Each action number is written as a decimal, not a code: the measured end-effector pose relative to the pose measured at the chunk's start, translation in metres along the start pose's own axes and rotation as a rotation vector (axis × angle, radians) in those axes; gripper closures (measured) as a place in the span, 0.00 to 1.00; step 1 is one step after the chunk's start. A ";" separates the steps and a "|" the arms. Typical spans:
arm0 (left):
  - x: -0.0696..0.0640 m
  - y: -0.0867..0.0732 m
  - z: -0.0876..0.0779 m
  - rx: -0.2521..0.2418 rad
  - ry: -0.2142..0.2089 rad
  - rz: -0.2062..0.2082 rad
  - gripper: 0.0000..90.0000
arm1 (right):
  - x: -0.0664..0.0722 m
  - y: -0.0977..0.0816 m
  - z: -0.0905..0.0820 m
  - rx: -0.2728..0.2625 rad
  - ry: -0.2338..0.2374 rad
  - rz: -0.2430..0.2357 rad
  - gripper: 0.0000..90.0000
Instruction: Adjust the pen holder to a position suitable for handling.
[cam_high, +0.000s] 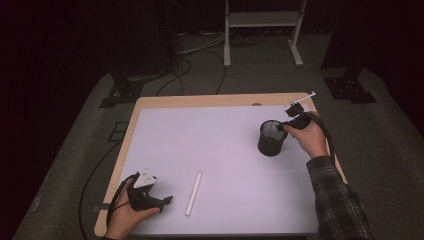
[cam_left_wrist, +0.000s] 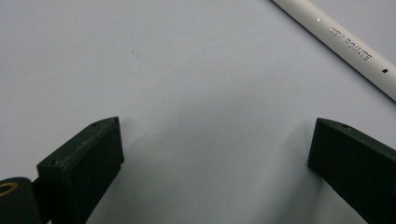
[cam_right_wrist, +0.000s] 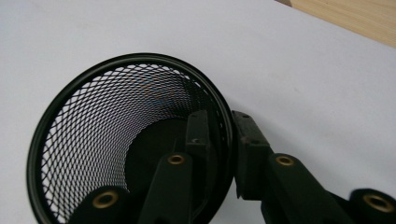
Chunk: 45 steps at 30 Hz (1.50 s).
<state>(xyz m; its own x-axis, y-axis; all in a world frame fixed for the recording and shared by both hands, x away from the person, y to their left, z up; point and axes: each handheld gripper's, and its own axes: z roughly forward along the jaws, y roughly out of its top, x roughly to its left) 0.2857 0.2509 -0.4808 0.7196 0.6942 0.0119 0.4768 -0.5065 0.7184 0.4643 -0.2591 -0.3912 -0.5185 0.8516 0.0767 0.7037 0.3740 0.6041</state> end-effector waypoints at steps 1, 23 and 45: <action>0.000 0.000 0.000 -0.001 0.000 -0.001 0.03 | 0.000 0.001 0.000 0.002 -0.007 0.004 0.89; 0.000 0.000 0.000 -0.003 0.001 -0.001 0.03 | 0.010 0.003 -0.018 -0.034 0.041 0.036 0.92; 0.000 0.000 0.000 -0.001 0.001 0.001 0.03 | 0.056 0.008 -0.028 -0.014 0.144 -0.075 0.92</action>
<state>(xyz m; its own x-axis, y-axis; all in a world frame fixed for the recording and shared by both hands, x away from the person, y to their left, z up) 0.2858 0.2509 -0.4809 0.7196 0.6943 0.0139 0.4751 -0.5068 0.7194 0.4271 -0.2186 -0.3604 -0.6344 0.7595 0.1438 0.6542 0.4285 0.6232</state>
